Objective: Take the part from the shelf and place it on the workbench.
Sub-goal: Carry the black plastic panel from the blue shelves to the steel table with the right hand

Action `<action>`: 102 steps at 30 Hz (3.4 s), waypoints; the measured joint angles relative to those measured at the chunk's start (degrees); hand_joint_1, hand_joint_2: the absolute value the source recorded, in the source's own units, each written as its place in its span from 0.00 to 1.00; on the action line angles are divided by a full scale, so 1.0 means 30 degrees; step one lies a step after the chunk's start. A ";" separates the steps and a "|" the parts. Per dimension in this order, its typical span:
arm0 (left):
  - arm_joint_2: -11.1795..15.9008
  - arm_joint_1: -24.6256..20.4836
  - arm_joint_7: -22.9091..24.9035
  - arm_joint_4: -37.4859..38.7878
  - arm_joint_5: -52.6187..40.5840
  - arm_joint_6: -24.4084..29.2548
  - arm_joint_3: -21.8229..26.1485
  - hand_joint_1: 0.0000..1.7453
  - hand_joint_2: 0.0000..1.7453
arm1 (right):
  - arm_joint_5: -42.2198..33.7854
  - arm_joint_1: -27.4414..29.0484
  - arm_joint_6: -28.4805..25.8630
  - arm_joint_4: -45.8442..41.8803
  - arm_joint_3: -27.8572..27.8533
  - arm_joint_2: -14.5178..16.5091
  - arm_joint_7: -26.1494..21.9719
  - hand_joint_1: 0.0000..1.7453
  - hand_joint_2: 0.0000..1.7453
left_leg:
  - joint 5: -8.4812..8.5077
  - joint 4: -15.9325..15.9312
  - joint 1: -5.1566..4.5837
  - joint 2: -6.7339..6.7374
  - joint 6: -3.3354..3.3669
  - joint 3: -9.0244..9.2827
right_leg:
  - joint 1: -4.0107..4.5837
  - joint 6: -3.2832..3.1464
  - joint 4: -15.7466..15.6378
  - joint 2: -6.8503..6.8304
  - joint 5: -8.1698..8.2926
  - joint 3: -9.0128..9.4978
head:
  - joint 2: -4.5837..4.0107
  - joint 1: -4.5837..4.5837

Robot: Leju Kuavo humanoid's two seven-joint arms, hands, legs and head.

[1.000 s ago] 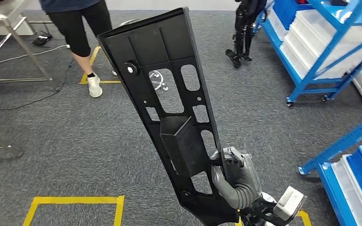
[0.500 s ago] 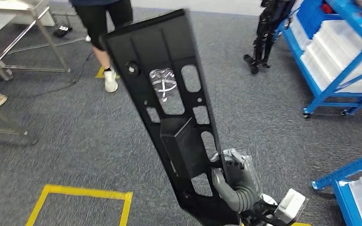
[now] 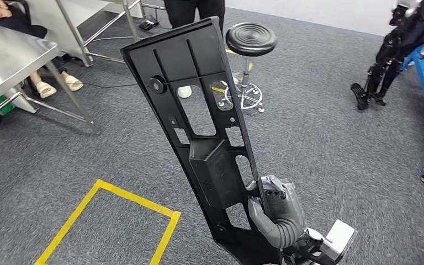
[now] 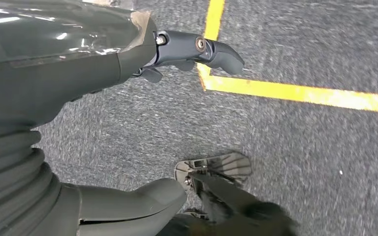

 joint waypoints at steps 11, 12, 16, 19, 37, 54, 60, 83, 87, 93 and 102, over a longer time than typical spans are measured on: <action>-0.0042 -0.0187 0.0315 0.0007 0.0004 -0.0002 0.0000 0.00 1.00 | 0.0155 -0.0029 0.0191 -0.0004 -0.0126 -0.0033 0.0119 1.00 1.00 | 0.0720 -0.1195 -0.0081 -0.1874 0.1024 0.0112 | -0.0069 0.0477 0.5627 0.1883 -0.2558 -0.2523 | 0.0004 0.0154; -0.0047 -0.0177 0.0315 0.0007 -0.0004 -0.0002 0.0000 0.00 1.00 | 0.0175 -0.0026 0.0238 0.0000 -0.0128 -0.0036 0.0139 1.00 1.00 | 0.0765 -0.1193 -0.0080 -0.2160 0.1000 0.0083 | -0.0086 0.0597 0.5478 0.1934 -0.2389 -0.2452 | 0.0002 0.0158; -0.0064 -0.0196 0.0322 0.0007 -0.0100 -0.0004 -0.0015 0.00 1.00 | 0.0246 -0.0040 0.0313 -0.0018 -0.0135 -0.0033 0.0155 1.00 1.00 | 0.0948 -0.1161 -0.0093 -0.3231 0.0717 -0.0004 | -0.0198 0.0857 0.0676 0.3084 -0.0514 -0.0120 | 0.0002 0.0150; -0.0024 -0.0166 0.0435 0.0020 -0.0157 -0.0042 -0.0071 0.00 1.00 | 0.0377 -0.0036 0.0280 -0.0069 -0.0140 -0.0018 0.0181 1.00 1.00 | 0.1157 -0.1245 -0.0052 -0.3764 0.0329 -0.0190 | -0.0078 0.0449 0.0062 0.3027 -0.0246 0.0158 | 0.0000 0.0132; 0.0098 -0.0337 0.0586 0.0080 -0.0188 -0.0191 -0.0317 0.00 1.00 | 0.0457 0.0054 0.0268 -0.0284 -0.0164 0.0111 0.0226 1.00 1.00 | 0.0451 -0.1363 -0.0197 -0.0551 0.0728 0.0519 | 0.0212 0.0259 0.0573 -0.0027 -0.0611 -0.0077 | 0.0002 0.0056; 0.0013 -0.0319 0.0628 0.0093 -0.0058 -0.0186 -0.0330 0.00 1.00 | 0.0713 0.0071 0.0113 -0.0268 -0.0208 0.0107 0.0288 1.00 1.00 | -0.0307 0.0807 -0.0075 -0.1711 -0.0143 -0.1214 | -0.0374 -0.0073 -0.0116 0.2409 -0.0045 0.0236 | 0.0002 0.0026; -0.0040 -0.0287 0.0596 0.0095 -0.0040 -0.0288 -0.0335 0.00 1.00 | 0.1166 0.0078 -0.0337 -0.0262 -0.0212 0.0109 0.0538 1.00 1.00 | -0.0483 0.1898 -0.0045 -0.1135 -0.0151 -0.1091 | -0.0213 -0.0174 -0.0090 0.1545 -0.0065 0.0214 | 0.0002 -0.0041; -0.0042 -0.0226 0.0605 0.0100 -0.0098 -0.0567 -0.0341 0.00 1.00 | 0.1170 -0.0104 -0.0341 0.0024 -0.0184 0.0089 0.0570 1.00 1.00 | -0.0726 -0.0078 -0.0003 -0.1342 -0.0028 0.1201 | -0.0378 -0.0160 0.0176 0.1949 0.0002 -0.0261 | 0.0002 -0.0034; -0.0066 -0.0143 0.0607 0.0106 -0.0138 -0.0565 -0.0350 0.00 1.00 | 0.1162 -0.0147 -0.0337 0.0040 -0.0190 0.0104 0.0570 1.00 1.00 | -0.1970 0.4011 0.0010 -0.1205 -0.0144 -0.2148 | -0.0268 -0.0455 0.0133 0.1943 -0.0813 0.0647 | 0.0004 -0.0092; -0.0024 0.0064 0.0692 0.0155 -0.0160 -0.0479 -0.0352 0.00 1.00 | 0.1184 -0.0145 -0.0364 0.0113 -0.0181 0.0093 0.0567 1.00 1.00 | 0.1387 0.0149 -0.0330 -0.1192 0.0628 -0.2778 | -0.0051 -0.0291 0.0006 0.2079 -0.2645 0.2535 | 0.0000 -0.0054; -0.0023 -0.0098 0.0705 0.0104 -0.0175 -0.0335 -0.0350 0.00 1.00 | 0.1210 -0.0284 -0.0388 0.0118 -0.0124 0.0042 0.0525 1.00 1.00 | 0.0212 -0.1505 -0.0243 -0.1481 0.1172 0.0816 | -0.0016 0.0510 0.6010 0.2097 -0.2166 -0.1756 | -0.0004 -0.0043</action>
